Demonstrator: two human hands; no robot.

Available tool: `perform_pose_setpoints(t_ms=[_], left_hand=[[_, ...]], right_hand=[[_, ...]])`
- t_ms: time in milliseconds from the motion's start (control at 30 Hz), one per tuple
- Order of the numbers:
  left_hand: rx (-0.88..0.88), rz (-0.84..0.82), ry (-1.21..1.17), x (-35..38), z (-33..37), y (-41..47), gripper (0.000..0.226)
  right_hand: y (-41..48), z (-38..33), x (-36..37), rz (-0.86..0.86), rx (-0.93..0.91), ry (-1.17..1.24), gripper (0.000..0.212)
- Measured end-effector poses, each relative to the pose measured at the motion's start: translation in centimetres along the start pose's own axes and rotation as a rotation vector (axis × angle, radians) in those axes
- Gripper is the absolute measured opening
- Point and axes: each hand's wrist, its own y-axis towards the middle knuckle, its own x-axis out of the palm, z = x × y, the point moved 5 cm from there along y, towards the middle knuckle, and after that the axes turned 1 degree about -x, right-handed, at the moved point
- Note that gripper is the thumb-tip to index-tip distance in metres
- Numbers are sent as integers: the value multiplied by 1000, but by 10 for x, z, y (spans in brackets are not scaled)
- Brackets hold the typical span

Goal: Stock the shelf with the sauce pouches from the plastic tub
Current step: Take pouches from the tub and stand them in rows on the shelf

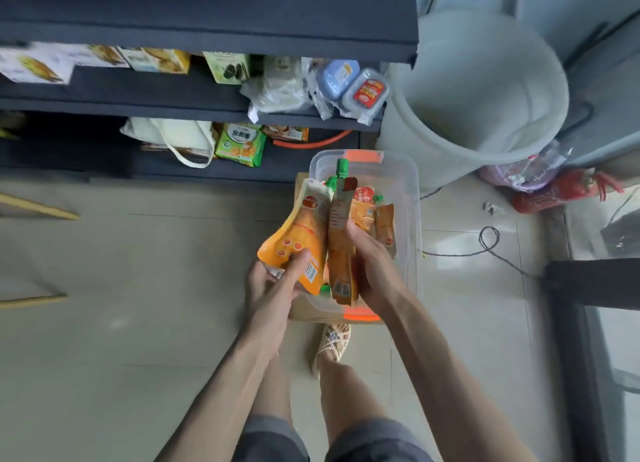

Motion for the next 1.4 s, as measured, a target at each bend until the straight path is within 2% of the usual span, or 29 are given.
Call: perform_pose_setpoints(t_ms=[33, 100, 233, 333, 400, 533, 667, 767, 833, 1000, 1100, 1167, 1333, 1400], left_hand=[[30, 61, -29, -8, 14, -6, 12], [110, 109, -67, -22, 45, -12, 16], [208, -86, 10, -57, 109, -15, 31], [126, -282, 74, -95, 162, 2, 52], [24, -383, 78, -121, 196, 15, 50], [-20, -466, -69, -168, 257, 37, 26], [-12, -460, -149, -203, 309, 53, 40], [16, -480, -104, -213, 346, 64, 46], [25, -504, -85, -213, 369, 73, 50], [145, -484, 60, -209, 430, 105, 69], [260, -430, 199, -205, 471, 131, 51], [346, -401, 245, -199, 501, 153, 43], [553, -211, 259, -179, 572, 213, 75], [599, -142, 282, -172, 595, 235, 75]], right_hand=[[-5, -11, 16, -7, 2, -26, 54], [-10, -31, 50, -31, -14, -70, 55], [-11, -62, 119, -77, -95, -119, 61], [-7, -82, 182, -96, -185, -234, 45], [-3, -91, 227, -104, -255, -308, 43], [10, -107, 309, -89, -344, -325, 54], [17, -131, 363, -21, -478, -380, 44], [21, -152, 395, 39, -525, -443, 75], [27, -167, 412, 40, -531, -432, 79], [54, -210, 436, 30, -529, -267, 45], [79, -241, 451, 19, -549, -210, 28], [96, -265, 461, 19, -604, -213, 28], [142, -331, 480, 11, -729, -214, 32], [162, -358, 487, 25, -760, -213, 32]])
